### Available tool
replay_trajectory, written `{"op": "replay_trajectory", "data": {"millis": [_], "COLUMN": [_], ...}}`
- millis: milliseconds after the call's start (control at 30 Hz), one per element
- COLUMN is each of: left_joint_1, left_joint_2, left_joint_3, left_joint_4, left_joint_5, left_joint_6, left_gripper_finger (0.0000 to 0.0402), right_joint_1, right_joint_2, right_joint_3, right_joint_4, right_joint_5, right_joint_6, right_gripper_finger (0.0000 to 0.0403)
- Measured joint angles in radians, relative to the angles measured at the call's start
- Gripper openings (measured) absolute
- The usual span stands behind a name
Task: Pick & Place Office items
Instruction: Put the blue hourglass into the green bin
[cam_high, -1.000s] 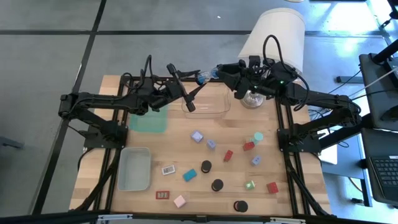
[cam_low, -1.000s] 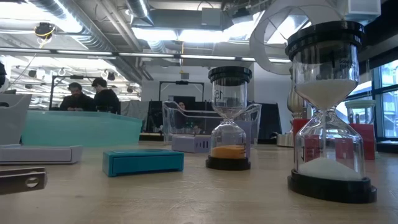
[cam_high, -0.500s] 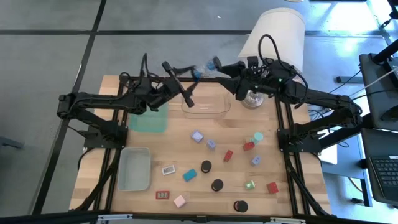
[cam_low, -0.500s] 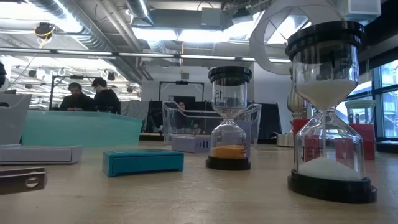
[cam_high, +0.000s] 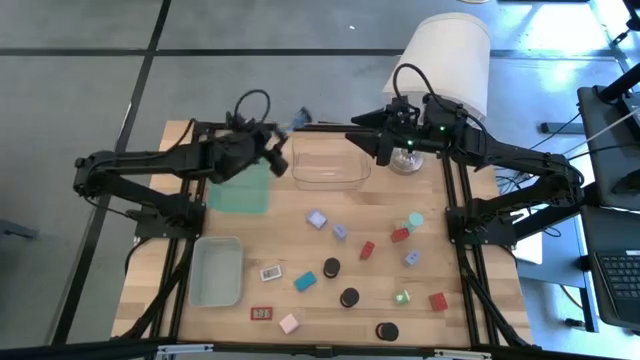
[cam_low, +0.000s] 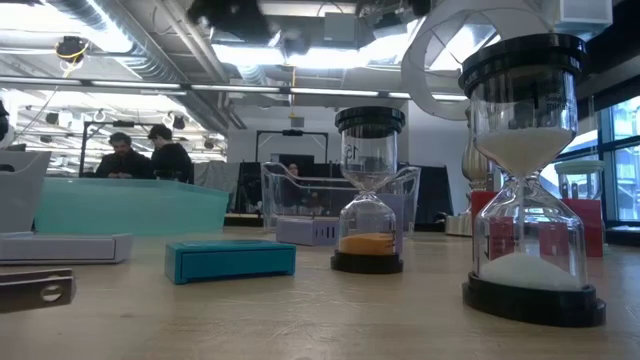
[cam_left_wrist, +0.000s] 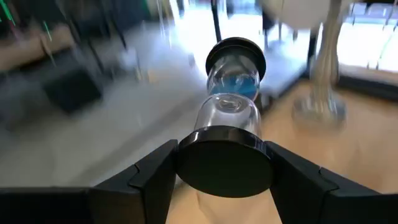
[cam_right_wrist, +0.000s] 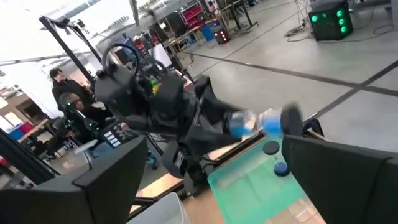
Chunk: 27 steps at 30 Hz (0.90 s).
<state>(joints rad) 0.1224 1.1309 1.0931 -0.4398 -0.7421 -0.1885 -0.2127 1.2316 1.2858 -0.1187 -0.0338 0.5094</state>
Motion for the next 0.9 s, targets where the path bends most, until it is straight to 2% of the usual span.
{"op": "replay_trajectory", "data": {"millis": [167,367,500,633,900], "left_joint_1": [0.033,0.133,0.225,0.326,0.477], "left_joint_2": [-0.018,-0.001,0.036,0.106,0.268], "left_joint_3": [0.000,0.000,0.000,0.000,0.000], "left_joint_4": [-0.394,-0.705,-0.858,-0.911,-0.926], "left_joint_5": [0.209,0.475,0.563,0.605,0.682], "left_joint_6": [-0.373,-0.572,-0.587,-0.557,-0.318], "left_gripper_finger": [0.0215,0.0215,0.0215,0.0215,0.0217], "right_joint_1": [0.000,0.000,0.000,0.000,0.000], "right_joint_2": [0.000,0.000,0.000,0.000,0.000], "right_joint_3": [0.000,0.000,0.000,0.000,0.000], "right_joint_4": [-0.003,-0.003,-0.003,-0.003,-0.013], "right_joint_5": [0.000,0.000,0.000,0.000,0.000], "right_joint_6": [-0.029,-0.047,-0.050,-0.050,-0.049], "right_gripper_finger": [0.0375,0.0375,0.0375,0.0375,0.0375]}}
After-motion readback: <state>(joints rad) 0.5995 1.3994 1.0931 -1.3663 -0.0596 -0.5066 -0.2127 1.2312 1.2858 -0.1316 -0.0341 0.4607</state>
